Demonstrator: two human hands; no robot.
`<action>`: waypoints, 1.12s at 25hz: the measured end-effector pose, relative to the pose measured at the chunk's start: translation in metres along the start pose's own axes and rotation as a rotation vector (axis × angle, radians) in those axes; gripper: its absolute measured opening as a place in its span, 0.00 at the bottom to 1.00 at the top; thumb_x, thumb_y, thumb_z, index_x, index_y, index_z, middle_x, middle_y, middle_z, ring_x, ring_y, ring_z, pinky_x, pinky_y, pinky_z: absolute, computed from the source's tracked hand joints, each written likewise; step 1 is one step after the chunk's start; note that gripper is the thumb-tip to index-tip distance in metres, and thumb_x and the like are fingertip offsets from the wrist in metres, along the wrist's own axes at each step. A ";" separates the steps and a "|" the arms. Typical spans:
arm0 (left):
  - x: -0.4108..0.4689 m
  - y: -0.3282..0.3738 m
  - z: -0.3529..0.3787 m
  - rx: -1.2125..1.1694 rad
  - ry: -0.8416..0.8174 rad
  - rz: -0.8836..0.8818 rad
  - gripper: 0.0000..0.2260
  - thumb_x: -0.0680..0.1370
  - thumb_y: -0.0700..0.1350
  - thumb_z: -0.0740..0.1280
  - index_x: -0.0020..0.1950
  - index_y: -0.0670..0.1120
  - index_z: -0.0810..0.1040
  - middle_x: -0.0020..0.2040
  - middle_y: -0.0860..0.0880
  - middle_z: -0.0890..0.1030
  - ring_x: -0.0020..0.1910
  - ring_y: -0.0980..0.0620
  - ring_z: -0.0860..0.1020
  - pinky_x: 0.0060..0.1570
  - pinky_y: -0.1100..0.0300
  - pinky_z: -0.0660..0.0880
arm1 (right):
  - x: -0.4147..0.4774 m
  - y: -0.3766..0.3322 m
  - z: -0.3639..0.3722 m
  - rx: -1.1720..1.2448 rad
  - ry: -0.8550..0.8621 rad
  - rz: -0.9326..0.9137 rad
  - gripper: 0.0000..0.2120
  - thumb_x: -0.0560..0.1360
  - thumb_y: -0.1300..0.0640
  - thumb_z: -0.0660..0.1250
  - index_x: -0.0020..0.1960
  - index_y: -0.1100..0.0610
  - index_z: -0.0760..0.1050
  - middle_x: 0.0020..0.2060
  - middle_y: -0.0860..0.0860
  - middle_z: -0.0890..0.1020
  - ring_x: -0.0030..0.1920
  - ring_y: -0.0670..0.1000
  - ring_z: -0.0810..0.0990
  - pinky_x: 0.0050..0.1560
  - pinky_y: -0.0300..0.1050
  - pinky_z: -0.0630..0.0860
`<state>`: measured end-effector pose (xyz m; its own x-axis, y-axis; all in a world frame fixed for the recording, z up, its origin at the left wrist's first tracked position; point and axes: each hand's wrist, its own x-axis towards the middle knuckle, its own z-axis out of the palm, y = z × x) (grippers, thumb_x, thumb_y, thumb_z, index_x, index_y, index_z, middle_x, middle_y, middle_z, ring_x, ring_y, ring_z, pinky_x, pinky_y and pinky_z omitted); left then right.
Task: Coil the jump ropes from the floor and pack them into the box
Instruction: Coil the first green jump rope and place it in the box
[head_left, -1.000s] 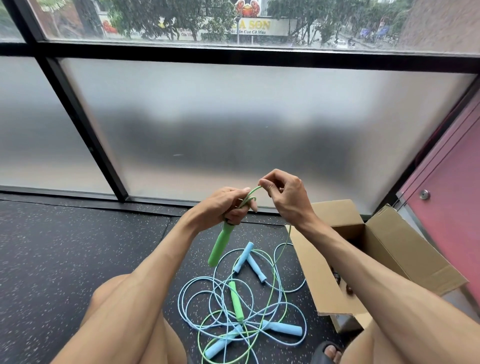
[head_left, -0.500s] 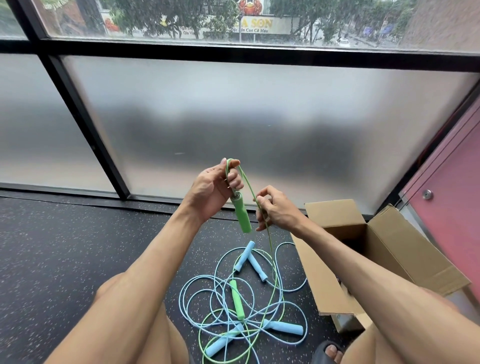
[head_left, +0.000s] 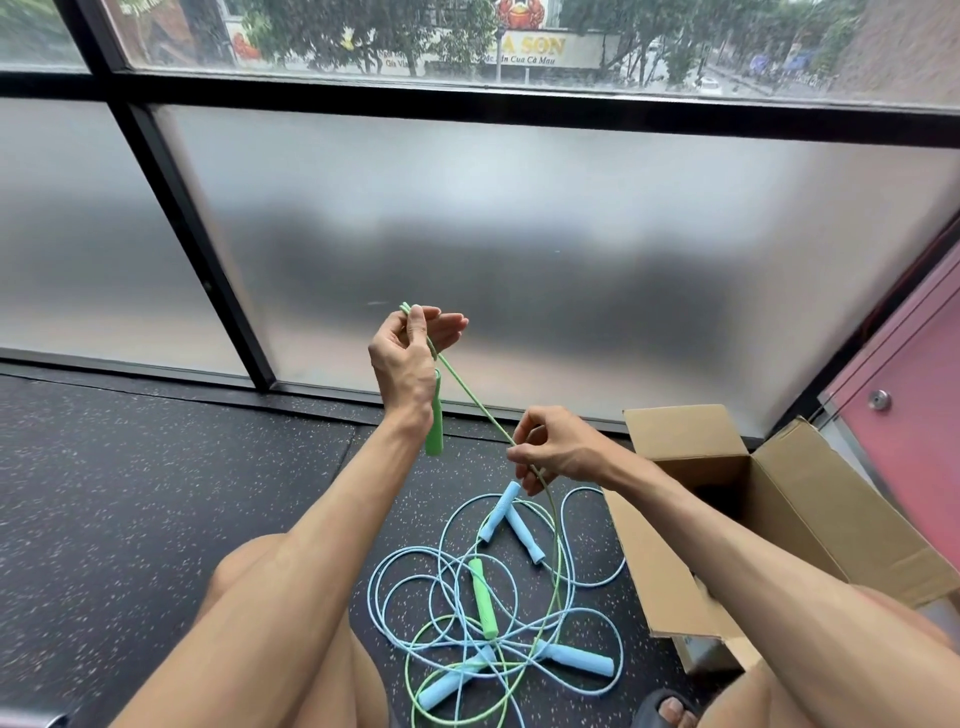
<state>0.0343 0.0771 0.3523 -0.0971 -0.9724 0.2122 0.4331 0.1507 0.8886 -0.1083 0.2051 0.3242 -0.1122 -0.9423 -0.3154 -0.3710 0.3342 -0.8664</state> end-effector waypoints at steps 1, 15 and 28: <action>0.001 -0.001 0.000 0.029 0.012 0.021 0.14 0.85 0.43 0.57 0.51 0.34 0.75 0.43 0.34 0.84 0.43 0.38 0.85 0.46 0.49 0.82 | -0.001 0.000 0.001 -0.024 0.002 -0.018 0.07 0.77 0.63 0.69 0.50 0.64 0.71 0.37 0.62 0.83 0.35 0.59 0.83 0.42 0.62 0.83; -0.009 -0.011 0.002 0.513 -0.484 -0.105 0.15 0.84 0.44 0.61 0.46 0.33 0.79 0.30 0.41 0.82 0.28 0.44 0.82 0.32 0.55 0.80 | -0.015 -0.031 -0.007 -0.204 0.317 -0.585 0.07 0.81 0.58 0.64 0.46 0.57 0.79 0.29 0.49 0.75 0.28 0.51 0.74 0.30 0.54 0.77; -0.019 0.008 0.008 0.119 -0.884 -0.614 0.22 0.83 0.49 0.52 0.30 0.46 0.68 0.23 0.53 0.55 0.23 0.53 0.52 0.28 0.56 0.50 | 0.001 -0.021 -0.027 0.015 0.584 -0.484 0.08 0.78 0.55 0.69 0.44 0.58 0.74 0.28 0.49 0.75 0.28 0.48 0.70 0.31 0.44 0.69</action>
<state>0.0321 0.0979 0.3590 -0.9002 -0.4221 -0.1068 0.0051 -0.2556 0.9668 -0.1252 0.1969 0.3529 -0.4116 -0.8397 0.3542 -0.4909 -0.1232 -0.8625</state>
